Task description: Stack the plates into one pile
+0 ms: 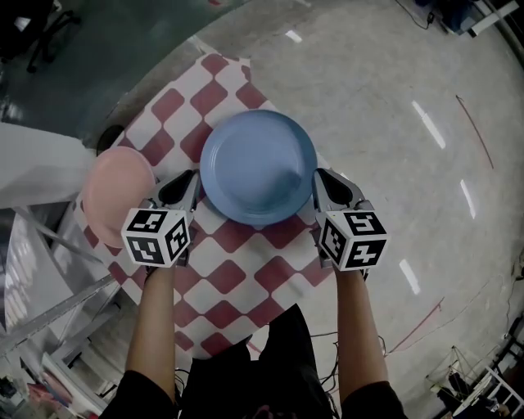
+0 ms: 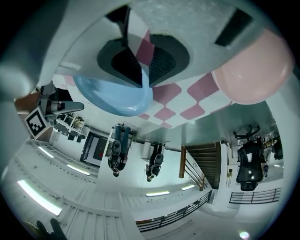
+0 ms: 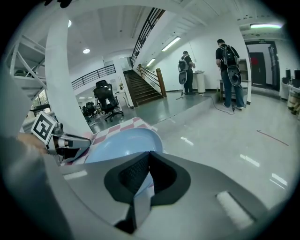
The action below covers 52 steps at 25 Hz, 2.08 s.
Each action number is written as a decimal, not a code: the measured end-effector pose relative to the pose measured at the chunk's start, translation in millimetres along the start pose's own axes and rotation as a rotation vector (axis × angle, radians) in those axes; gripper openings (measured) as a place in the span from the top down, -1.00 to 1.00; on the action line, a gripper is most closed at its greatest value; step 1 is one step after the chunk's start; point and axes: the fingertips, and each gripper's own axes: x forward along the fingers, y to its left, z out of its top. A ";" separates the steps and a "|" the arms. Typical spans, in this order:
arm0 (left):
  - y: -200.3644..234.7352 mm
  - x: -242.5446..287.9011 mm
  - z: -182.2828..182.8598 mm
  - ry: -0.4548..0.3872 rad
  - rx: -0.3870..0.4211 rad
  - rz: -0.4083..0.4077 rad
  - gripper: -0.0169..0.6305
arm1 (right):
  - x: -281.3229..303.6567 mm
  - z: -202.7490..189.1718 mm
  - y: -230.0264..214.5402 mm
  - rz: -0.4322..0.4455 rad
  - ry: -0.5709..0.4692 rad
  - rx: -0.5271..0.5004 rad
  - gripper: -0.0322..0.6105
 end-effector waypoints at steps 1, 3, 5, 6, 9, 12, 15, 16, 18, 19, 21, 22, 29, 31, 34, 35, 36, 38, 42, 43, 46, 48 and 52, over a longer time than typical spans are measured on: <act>0.2 2.2 -1.7 0.012 -0.011 -0.002 0.76 | -0.6 0.2 -1.7 -0.002 -0.002 0.003 0.88; 0.8 5.4 -5.3 0.033 -0.030 -0.005 0.63 | -1.4 -0.1 -3.9 -0.003 -0.005 0.010 0.88; -1.0 9.0 -10.3 0.061 -0.038 -0.014 0.55 | -2.4 -1.6 -5.5 -0.004 -0.005 0.016 0.88; -2.5 11.2 -13.3 0.077 -0.043 -0.020 0.48 | -3.0 -2.6 -6.3 -0.005 -0.004 0.017 0.88; -5.4 17.8 -19.8 0.108 -0.064 -0.031 0.42 | -3.8 -5.1 -8.8 -0.009 0.001 0.022 0.89; -8.4 23.1 -22.5 0.126 -0.069 -0.035 0.41 | -4.4 -6.7 -12.0 -0.012 0.003 0.026 0.89; -10.4 28.0 -26.9 0.147 -0.070 -0.035 0.42 | -6.4 -8.1 -16.1 -0.018 0.006 0.029 0.88; -10.6 29.6 -28.3 0.153 -0.068 -0.037 0.46 | -6.7 -8.2 -17.1 -0.019 0.006 0.030 0.88; -10.6 32.3 -30.4 0.164 -0.055 -0.037 0.48 | -7.2 -9.3 -19.1 -0.023 0.007 0.032 0.88; -10.7 33.3 -31.3 0.168 -0.048 -0.036 0.49 | -7.7 -10.2 -20.2 -0.026 0.007 0.034 0.88; -10.9 35.0 -32.1 0.172 -0.042 -0.035 0.53 | -8.6 -12.2 -22.3 -0.030 0.011 0.038 0.88; -11.2 36.0 -32.5 0.173 -0.042 -0.035 0.55 | -9.0 -13.3 -23.2 -0.031 0.013 0.039 0.89; -12.4 41.6 -35.7 0.181 -0.060 -0.033 0.61 | -11.4 -18.5 -31.3 -0.042 0.019 0.047 0.88; -11.9 42.4 -36.7 0.183 -0.055 -0.032 0.61 | -11.3 -20.2 -33.2 -0.045 0.021 0.049 0.88; -11.1 43.9 -37.4 0.184 -0.066 -0.036 0.61 | -11.0 -21.1 -34.7 -0.046 0.021 0.049 0.89; -11.0 44.0 -37.1 0.183 -0.074 -0.036 0.63 | -11.2 -21.1 -34.8 -0.046 0.021 0.048 0.89; -10.9 43.6 -36.5 0.180 -0.079 -0.034 0.64 | -11.7 -21.0 -34.7 -0.046 0.022 0.047 0.88; -11.0 41.7 -33.5 0.166 -0.087 -0.028 0.66 | -12.7 -20.9 -33.9 -0.045 0.024 0.045 0.88; -9.9 38.1 -21.3 0.120 -0.096 -0.018 0.77 | -13.7 -19.6 -33.5 -0.046 0.025 0.045 0.89; -10.5 36.7 -18.0 0.108 -0.098 -0.022 0.79 | -14.1 -19.0 -32.8 -0.046 0.024 0.045 0.88; -13.0 33.0 -8.9 0.069 -0.128 -0.039 0.84 | -14.4 -15.7 -28.8 -0.040 0.019 0.039 0.88; -13.5 30.6 -4.7 0.044 -0.168 -0.046 0.87 | -14.5 -13.7 -26.1 -0.035 0.017 0.036 0.88; -14.0 24.7 1.8 0.003 -0.220 -0.063 0.91 | -15.5 -11.3 -22.6 -0.030 0.014 0.031 0.88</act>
